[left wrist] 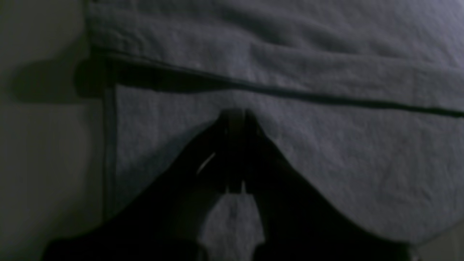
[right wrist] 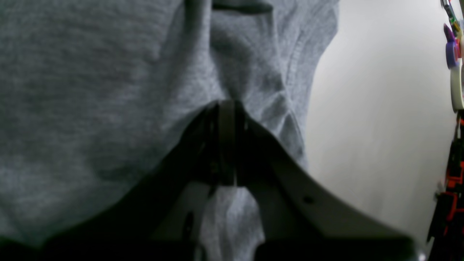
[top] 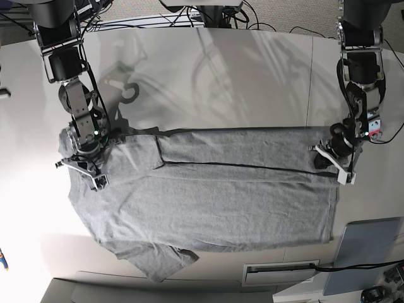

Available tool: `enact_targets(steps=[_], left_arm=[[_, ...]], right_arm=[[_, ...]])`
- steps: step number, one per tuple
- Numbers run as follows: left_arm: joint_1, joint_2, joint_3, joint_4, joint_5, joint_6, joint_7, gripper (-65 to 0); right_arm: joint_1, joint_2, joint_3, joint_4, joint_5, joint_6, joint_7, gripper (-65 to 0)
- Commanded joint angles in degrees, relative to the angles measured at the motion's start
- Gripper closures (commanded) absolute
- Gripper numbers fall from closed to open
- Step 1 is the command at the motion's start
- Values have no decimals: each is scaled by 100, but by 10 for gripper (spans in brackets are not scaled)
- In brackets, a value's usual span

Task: Fold the T-shirt properly
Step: 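Release the folded edge and drag the shirt toward the robot with both grippers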

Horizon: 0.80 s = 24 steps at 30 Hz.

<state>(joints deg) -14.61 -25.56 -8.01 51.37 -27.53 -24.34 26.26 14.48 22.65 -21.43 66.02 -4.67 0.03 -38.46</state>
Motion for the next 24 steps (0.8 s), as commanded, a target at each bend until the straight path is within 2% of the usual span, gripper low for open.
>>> enact_targets(steps=[1,5,7,10,13,18,24], left_arm=[[223,-35,33,-63,302,-63,756,0],[704,-136,33,-61,153,-192,804,0],[994,-232,33,-39,-17,-275,804,0],[1504,-374,33,144,-271,-273,802,0],[2131,-485,33,535,-415,-271,798,0],[3235,-525,33,1526,-470,-70,651,0],[4218,-525,33,2656,-284,2,643,0]], right_arm=[[-146,164,17,20,79,109,-481,0],[-647,509,17,632,83,79,-658,0],[-964,721,17,1088,85,-42,-763,0],[-1443,1032,17,1786,79,-223,-898,0],[-1908,1231,24,2334,-46,-271,-1038,0],[-2719,1257,254,2970,-247,-396,-1099,0],[-3711,1255,999,3598,-243,-396,-1016,0]])
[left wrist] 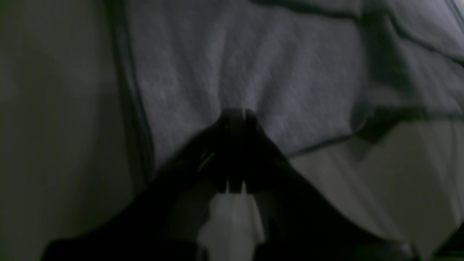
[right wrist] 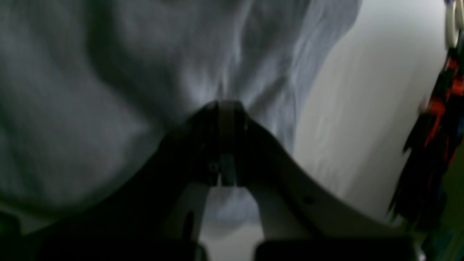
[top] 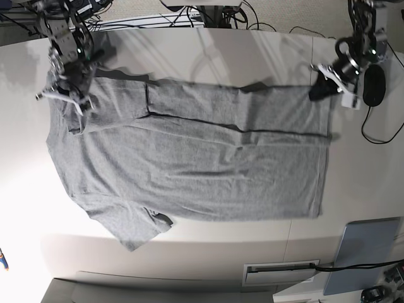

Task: Fold the T-shirt properly
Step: 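Release the folded edge and drag the shirt toward the robot with both grippers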

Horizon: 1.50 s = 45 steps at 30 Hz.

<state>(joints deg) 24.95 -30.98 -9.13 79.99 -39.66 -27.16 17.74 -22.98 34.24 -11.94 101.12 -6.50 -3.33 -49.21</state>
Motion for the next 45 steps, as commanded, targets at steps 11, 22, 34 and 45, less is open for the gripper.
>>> enact_targets(steps=[11,22,34,45], left_arm=[[1692,17,144,1038,1812,960,1523,0],[1930,15,133,1097,2192,1182,1224,0],[1812,17,-87,1132,2190,1187,1200,0],[2577,20,-1097,1134,1998,450,1346,0]], right_arm=[[-1147,83,629,308,-42,-238,621,0],[-1067,83,868,378,72,-505,1469,0],[-105,-28,863,-837,863,166,1244,0],[-1167,-11,866,-597,345,39,1274,0]])
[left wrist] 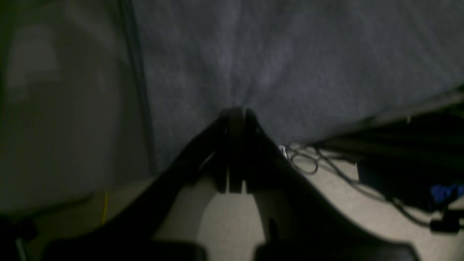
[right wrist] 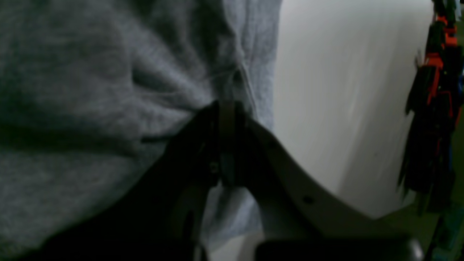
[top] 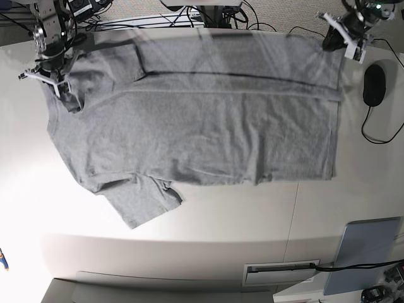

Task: Fold the T-shirt properly
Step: 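Release the folded edge and drag the shirt toward the robot with both grippers, then move both grippers to the hem corners and grasp them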

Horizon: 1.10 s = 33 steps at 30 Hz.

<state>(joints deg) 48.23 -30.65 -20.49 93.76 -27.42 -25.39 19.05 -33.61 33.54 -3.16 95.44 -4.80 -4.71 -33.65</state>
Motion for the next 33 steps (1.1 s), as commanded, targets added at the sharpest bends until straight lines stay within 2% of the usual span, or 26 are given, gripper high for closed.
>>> enact_targets(steps=[1,5,13,16,19,23,29,30,33], left_arm=[[337,-13,-20,-243,776,212,1200,0],[496,-15,-146,-229,772,83,1001,0],[227,-17,-146,485,772,94,1025,0],[44,-57,-146,966,772,341,1296,0],[-55,-114,-223,1467,772,612,1502,0],[-229,-111,-518,1858,717,610,1565,0],[-874,-109,-680,1871,48,675,1569,0],[-1005,-109,-680,1871,-11,761,1567,0],[-1438,-63,-680,1862,-2,914,1567,0]], right_arm=[[-195,59,-11,26,173,142,-286,0],[-498,59,-11,238,-48,-46,-282,0],[-656,61,-9,986,-455,-625,-278,0],[-623,61,-7,1427,-669,-756,-173,0],[-605,61,28,1805,-723,-776,-28,0],[-251,61,55,1888,-708,-776,-50,0],[535,59,55,1888,-704,-743,-48,0],[667,61,55,1888,-706,-706,-46,-19],[997,59,55,1888,-702,-516,-48,-161]])
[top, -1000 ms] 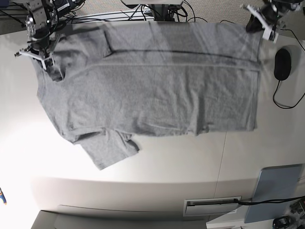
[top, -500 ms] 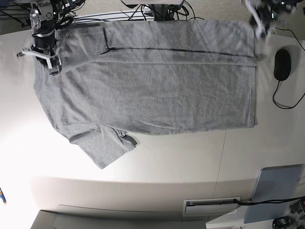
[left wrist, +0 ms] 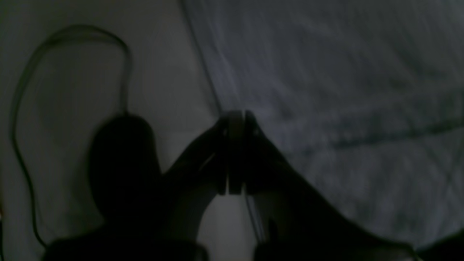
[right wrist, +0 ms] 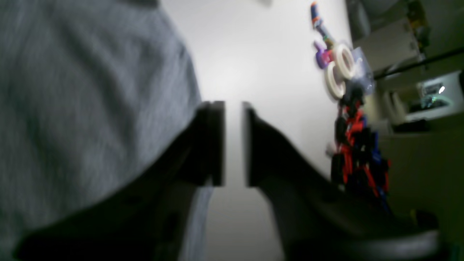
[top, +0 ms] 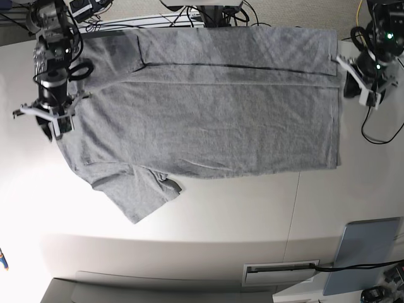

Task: Fold the T-shirt properly
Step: 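Move both grippers to the hem corners and grasp them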

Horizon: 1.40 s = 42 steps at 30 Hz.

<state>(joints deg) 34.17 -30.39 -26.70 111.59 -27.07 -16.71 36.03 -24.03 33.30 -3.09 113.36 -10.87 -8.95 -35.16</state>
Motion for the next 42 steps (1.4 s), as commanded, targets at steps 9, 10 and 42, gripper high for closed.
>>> enact_targets(steps=[9,10,42], left_arm=[[-1554,48,109,-953,-188,15,-131,-278],[-1751,101,109,-1174,-313,11,-127,-278],[-5657,372,1397,-6640,393,-122,-260,-277]], right_arm=[[509,66,48,90,105,-50,118,-260],[551,50,46,90,223,-52,120,-260],[2247,-1281,42,-1561,1434,1587,-813,-260]])
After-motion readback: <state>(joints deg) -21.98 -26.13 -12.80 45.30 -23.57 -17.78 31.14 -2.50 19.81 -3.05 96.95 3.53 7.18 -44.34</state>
